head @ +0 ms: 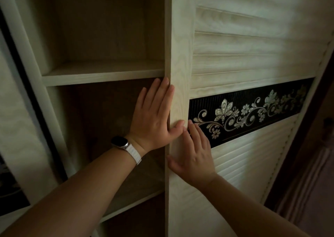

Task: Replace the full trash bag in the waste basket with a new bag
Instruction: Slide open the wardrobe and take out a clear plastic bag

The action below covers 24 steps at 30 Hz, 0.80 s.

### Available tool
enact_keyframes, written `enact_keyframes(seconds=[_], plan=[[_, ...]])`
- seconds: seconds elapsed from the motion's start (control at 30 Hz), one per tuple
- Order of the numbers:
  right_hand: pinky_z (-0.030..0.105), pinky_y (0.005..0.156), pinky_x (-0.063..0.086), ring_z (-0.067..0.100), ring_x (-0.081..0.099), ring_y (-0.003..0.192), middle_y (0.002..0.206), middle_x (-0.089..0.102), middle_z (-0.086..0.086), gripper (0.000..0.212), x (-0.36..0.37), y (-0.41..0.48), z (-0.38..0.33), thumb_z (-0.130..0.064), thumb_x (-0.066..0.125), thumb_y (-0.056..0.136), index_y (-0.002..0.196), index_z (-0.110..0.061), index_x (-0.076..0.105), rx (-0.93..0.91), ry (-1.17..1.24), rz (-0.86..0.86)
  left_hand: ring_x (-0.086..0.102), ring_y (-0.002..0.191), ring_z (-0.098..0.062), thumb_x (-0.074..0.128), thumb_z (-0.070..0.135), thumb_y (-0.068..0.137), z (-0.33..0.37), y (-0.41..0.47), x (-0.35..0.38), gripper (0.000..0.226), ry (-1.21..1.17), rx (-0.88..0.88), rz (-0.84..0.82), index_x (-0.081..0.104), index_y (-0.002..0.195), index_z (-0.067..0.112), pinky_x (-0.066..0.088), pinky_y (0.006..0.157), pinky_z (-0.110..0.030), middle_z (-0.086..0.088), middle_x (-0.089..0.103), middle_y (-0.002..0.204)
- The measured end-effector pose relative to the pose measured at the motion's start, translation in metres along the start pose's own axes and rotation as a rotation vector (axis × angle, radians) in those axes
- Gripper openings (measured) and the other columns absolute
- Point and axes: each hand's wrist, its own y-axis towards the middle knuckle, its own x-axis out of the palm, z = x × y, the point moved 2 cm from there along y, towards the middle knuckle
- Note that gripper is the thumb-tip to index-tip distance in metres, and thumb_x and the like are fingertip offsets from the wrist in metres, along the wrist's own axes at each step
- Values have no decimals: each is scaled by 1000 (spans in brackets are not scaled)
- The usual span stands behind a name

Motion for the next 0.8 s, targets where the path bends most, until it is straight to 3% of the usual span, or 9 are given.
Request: enact_keyframes(seconds=[0.47, 0.67, 0.8], plan=[[54, 111, 30, 39, 33, 138, 144, 39, 27, 80, -3, 3, 79, -47, 63, 81, 140, -3, 31, -3, -3, 40, 27, 141, -35, 61, 48, 78, 36, 36, 75, 87, -131, 44, 96, 25, 145, 5, 22, 116, -53, -18, 30, 151], [55, 113, 28, 38, 28, 141, 142, 39, 29, 82, -10, 4, 105, -40, 67, 80, 140, 0, 29, -19, -11, 28, 30, 142, -32, 60, 50, 78, 47, 47, 99, 85, -155, 62, 110, 27, 146, 11, 25, 113, -55, -15, 32, 152], [53, 113, 29, 36, 28, 141, 143, 39, 28, 83, -16, 5, 116, -44, 69, 81, 140, 0, 31, -67, -35, 6, 34, 141, -34, 58, 47, 79, 51, 52, 109, 77, -188, 98, 152, 32, 145, 17, 24, 114, -53, -15, 29, 154]])
